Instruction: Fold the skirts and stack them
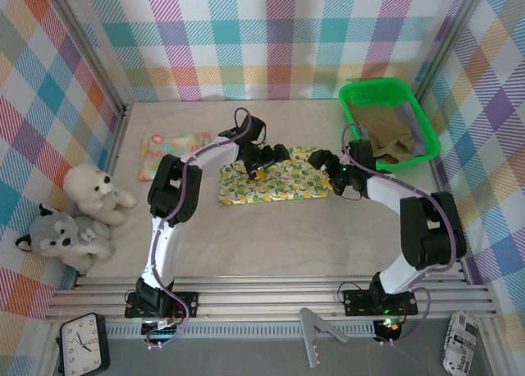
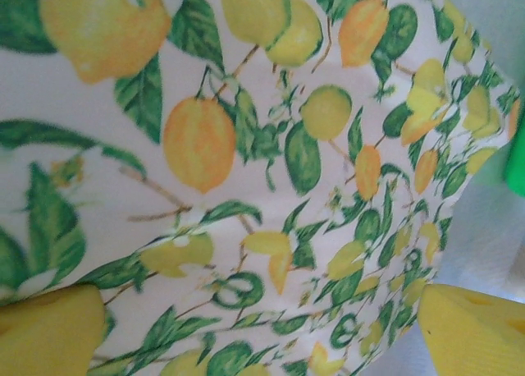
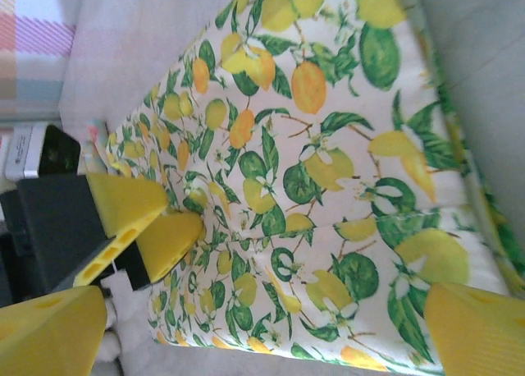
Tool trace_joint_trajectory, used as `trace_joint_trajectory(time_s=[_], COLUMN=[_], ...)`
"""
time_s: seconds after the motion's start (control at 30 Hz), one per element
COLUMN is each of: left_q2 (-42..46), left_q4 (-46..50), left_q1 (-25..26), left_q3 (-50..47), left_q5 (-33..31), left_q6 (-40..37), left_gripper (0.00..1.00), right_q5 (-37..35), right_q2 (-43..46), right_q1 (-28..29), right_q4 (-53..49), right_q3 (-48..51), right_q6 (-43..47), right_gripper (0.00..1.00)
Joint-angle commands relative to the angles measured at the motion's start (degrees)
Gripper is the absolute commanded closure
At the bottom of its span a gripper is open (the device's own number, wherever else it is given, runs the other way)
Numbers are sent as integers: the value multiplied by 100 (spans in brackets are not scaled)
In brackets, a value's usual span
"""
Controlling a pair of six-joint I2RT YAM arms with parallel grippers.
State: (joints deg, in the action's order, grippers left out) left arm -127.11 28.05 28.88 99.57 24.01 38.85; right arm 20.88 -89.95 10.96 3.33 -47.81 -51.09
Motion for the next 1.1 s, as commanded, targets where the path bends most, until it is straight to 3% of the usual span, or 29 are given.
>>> trace_joint_trajectory(time_s=[0.0, 0.23, 0.43, 0.87, 1.07], left_q2=[710, 810, 457, 44, 63], left_q4=[839, 1674, 1587, 1432, 1395], left_q1=[135, 596, 866, 970, 964], left_q3=[221, 350, 71, -602, -675], left_q5=[-450, -1000, -869, -916, -951], left_q6=[-696, -949, -662, -423, -422], left_gripper=[14, 60, 85, 89, 89], right_q5=[-568, -882, -867, -690, -769], right_q2=[221, 502, 571, 194, -49], right_q1=[22, 29, 29, 135, 249], right_q4=[-223, -135, -113, 142, 454], right_q3=[247, 718, 824, 883, 970], right_q6=[-353, -828, -832, -973, -1020], right_gripper=[1, 1, 4, 7, 22])
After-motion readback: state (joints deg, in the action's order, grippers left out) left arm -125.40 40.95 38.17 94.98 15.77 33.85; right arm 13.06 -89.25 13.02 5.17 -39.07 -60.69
